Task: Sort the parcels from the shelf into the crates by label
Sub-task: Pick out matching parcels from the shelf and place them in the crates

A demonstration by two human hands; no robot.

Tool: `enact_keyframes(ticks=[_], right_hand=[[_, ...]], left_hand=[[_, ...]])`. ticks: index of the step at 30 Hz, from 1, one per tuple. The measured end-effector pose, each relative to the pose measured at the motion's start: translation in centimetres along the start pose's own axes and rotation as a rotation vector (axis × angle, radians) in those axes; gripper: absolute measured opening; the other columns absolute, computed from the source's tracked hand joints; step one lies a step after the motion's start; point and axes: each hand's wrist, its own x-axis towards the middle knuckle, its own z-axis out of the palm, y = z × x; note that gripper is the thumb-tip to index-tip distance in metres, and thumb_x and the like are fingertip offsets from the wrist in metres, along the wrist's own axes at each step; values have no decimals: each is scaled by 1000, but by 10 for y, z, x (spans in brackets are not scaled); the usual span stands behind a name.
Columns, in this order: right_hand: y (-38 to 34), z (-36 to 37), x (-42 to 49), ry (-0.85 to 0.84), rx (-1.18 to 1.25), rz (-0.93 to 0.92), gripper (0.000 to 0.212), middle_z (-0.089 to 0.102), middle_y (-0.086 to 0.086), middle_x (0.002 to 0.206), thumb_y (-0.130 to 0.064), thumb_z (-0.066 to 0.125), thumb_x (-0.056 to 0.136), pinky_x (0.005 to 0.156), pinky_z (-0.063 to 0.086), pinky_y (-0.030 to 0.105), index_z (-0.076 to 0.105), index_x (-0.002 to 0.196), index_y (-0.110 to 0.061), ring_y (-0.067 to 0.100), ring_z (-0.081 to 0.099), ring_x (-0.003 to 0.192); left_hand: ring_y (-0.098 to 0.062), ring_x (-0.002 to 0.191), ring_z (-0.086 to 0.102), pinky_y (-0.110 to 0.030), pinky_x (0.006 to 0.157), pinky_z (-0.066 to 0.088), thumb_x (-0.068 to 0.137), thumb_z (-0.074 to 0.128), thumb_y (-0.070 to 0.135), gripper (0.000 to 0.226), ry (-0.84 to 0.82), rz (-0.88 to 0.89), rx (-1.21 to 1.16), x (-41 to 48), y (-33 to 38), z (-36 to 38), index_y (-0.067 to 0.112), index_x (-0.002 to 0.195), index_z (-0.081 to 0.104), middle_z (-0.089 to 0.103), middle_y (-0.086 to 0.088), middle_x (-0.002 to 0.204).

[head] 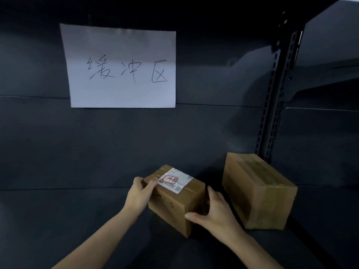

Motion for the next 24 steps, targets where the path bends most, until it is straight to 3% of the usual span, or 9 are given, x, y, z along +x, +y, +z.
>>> enact_keyframes(ticks=[3, 6, 9, 13, 15, 18, 22, 24], right_hand=[[5, -3, 7, -65, 66, -1, 82, 40, 0, 139, -36, 75, 73, 107, 38, 35, 31, 140, -22, 14, 42, 126], [7, -3, 10, -96, 127, -43, 51, 53, -5, 126, -25, 71, 78, 99, 41, 26, 45, 120, -35, 10, 50, 118], [10, -6, 12, -68, 141, -50, 45, 57, -5, 122, -19, 68, 82, 88, 39, 17, 50, 122, -28, 7, 52, 113], [15, -11, 8, -44, 66, -16, 50, 56, -2, 125, -24, 67, 82, 99, 43, 27, 48, 128, -24, 11, 51, 116], [17, -15, 3, -7, 22, 6, 61, 51, 0, 133, -29, 67, 82, 104, 42, 34, 40, 137, -21, 14, 48, 123], [18, -27, -8, 34, -14, 38, 76, 42, 3, 142, -31, 66, 84, 106, 40, 30, 24, 146, -16, 13, 43, 128], [27, -46, -29, 58, -1, 26, 73, 39, 3, 144, -28, 64, 86, 104, 37, 22, 24, 145, -15, 8, 41, 127], [31, -58, -42, 56, 20, 38, 72, 37, 3, 145, -27, 63, 87, 102, 31, 18, 22, 146, -13, 8, 38, 130]], left_hand=[[-18, 96, 51, -32, 76, 41, 87, 56, 45, 39, 8, 2, 58, -14, -3, -15, 13, 107, 46, 52, -1, 102], [-16, 93, 54, -36, 82, 48, 88, 55, 45, 33, -53, 31, 90, -30, -5, -14, 15, 97, 50, 55, 0, 99], [-17, 92, 56, -38, 84, 49, 88, 55, 45, 31, -84, 42, 94, -38, -3, -7, 16, 95, 50, 57, 0, 98], [-15, 88, 53, -32, 75, 47, 88, 56, 43, 31, -65, 40, 93, -37, 2, -3, 14, 95, 48, 53, 1, 94], [-16, 85, 49, -25, 66, 40, 86, 60, 38, 28, 60, 162, 173, -40, 6, -1, 15, 91, 46, 49, 1, 90], [-15, 88, 42, -23, 70, 34, 81, 67, 29, 27, 217, 493, 321, -51, 15, 6, 16, 88, 44, 44, 5, 89], [-5, 90, 38, -15, 73, 33, 78, 65, 33, 27, 152, 858, 468, -75, 32, 34, 16, 95, 53, 46, 8, 95], [-2, 87, 38, -11, 72, 35, 76, 59, 38, 29, 47, 949, 492, -89, 40, 52, 17, 96, 54, 50, 7, 94]])
